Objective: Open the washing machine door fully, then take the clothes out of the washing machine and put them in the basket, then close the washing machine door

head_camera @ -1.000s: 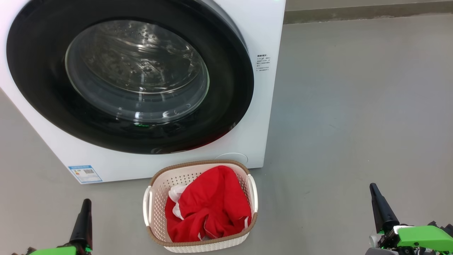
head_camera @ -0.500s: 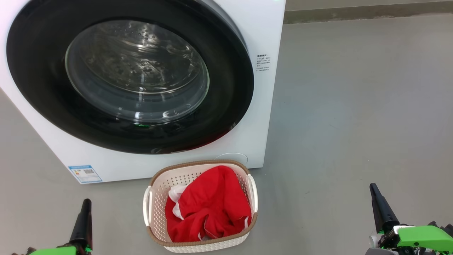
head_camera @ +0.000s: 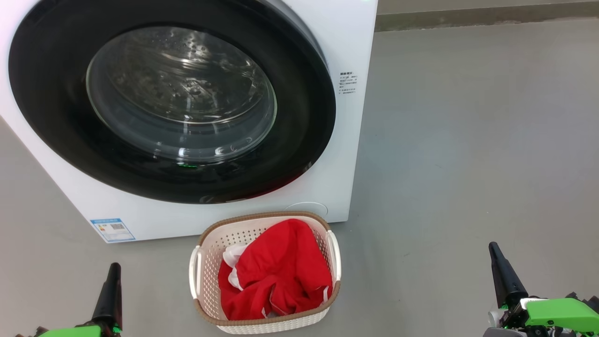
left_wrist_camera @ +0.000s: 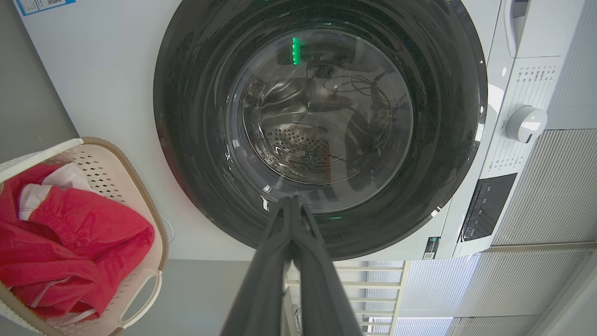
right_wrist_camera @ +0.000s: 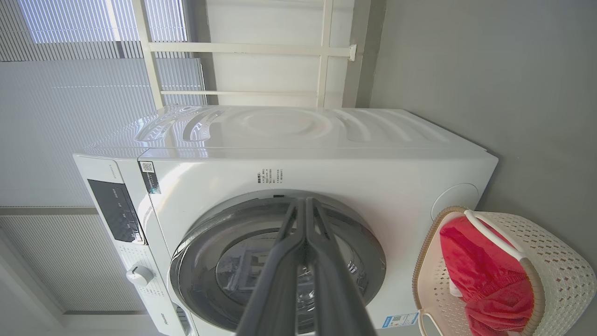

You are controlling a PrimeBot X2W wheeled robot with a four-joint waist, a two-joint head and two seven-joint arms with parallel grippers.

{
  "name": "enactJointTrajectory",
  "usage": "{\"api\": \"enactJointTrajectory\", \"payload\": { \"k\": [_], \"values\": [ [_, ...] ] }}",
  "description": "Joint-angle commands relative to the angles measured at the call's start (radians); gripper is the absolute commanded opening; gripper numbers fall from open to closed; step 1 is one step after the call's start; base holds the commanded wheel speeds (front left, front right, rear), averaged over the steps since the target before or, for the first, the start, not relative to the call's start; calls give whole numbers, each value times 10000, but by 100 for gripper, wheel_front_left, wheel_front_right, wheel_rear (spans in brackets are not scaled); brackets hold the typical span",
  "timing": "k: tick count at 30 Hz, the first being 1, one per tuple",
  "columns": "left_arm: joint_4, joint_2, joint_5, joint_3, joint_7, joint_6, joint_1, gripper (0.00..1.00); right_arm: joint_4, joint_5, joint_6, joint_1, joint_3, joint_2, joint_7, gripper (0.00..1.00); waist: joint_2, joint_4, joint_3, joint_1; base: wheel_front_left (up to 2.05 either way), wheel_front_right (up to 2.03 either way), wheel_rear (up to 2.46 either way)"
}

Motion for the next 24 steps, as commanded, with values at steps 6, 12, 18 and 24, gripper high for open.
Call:
{"api": "enactJointTrajectory", "payload": {
  "k": [6, 12, 18, 24],
  "values": [
    [-198, 152, -33, 335, 35, -33, -403, 0, -303, 38, 16, -409, 227, -33, 76, 0, -1, 0, 0, 0, 0, 0, 0],
    [-198, 152, -33, 335, 35, -33, -403, 0, -303, 38, 16, -409, 227, -33, 76, 0, -1, 0, 0, 0, 0, 0, 0],
    [-198, 152, -34, 334, 35, -33, -403, 0, -303, 38, 16, -409, 227, -33, 76, 0, -1, 0, 0, 0, 0, 0, 0],
    [-198, 152, -34, 334, 34, -33, -403, 0, -303, 38, 16, -409, 227, -33, 76, 0, -1, 0, 0, 0, 0, 0, 0]
  ]
}}
